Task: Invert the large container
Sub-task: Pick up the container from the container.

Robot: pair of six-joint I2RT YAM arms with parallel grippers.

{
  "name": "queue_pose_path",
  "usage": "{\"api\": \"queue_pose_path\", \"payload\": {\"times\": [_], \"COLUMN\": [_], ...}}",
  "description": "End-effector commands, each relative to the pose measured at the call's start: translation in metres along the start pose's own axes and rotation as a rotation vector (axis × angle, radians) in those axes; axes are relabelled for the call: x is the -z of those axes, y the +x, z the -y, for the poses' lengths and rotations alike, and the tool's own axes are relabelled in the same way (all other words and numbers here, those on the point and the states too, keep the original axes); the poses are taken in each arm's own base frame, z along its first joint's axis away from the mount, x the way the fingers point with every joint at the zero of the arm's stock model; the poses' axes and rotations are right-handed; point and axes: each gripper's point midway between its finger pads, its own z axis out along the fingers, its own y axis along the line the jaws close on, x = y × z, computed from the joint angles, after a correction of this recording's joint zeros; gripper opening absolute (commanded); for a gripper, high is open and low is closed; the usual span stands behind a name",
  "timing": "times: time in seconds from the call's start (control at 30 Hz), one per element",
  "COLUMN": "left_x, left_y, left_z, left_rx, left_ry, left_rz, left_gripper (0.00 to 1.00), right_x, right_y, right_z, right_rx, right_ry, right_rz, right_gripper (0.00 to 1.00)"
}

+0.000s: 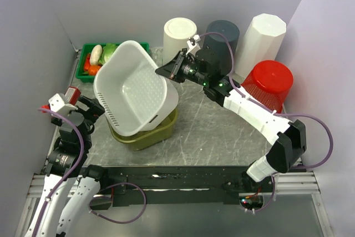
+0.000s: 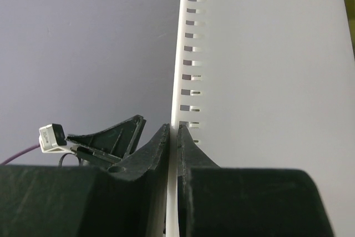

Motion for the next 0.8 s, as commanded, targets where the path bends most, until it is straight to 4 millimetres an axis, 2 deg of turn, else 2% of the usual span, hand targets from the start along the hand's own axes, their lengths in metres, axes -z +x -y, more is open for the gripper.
{"api": "queue_pose_path", "payload": {"times": [0.0,0.4,0.63,0.77], "left_x": [0.001,0.001,-0.001,-0.002], "left_y": [-0.01,-0.009,-0.007,-0.005], "left_z": [0.006,0.007,0.009,0.011], "left_rx": [0.022,0.018,0.01,0.003], "left_ry": [0.014,0.021,0.034,0.04], "left_rz": [0.03,0.027,0.015,0.008], "left_gripper": [0.96,0.96,0.96,0.96], "right_x": [0.043,0.066,0.089,0.103], "right_y": [-0.053,-0.073,-0.091,-0.1], "right_z": [-0.084,-0.108,-0.12,-0.121], "right_rx": [0.109,0.143,0.182,0.2], "right_ry": [-0.194,-0.212,-0.211,-0.184], "right_rz": [0.174,0.261,0.332,0.38], "right_gripper": [0.0,0.0,0.0,0.0]}}
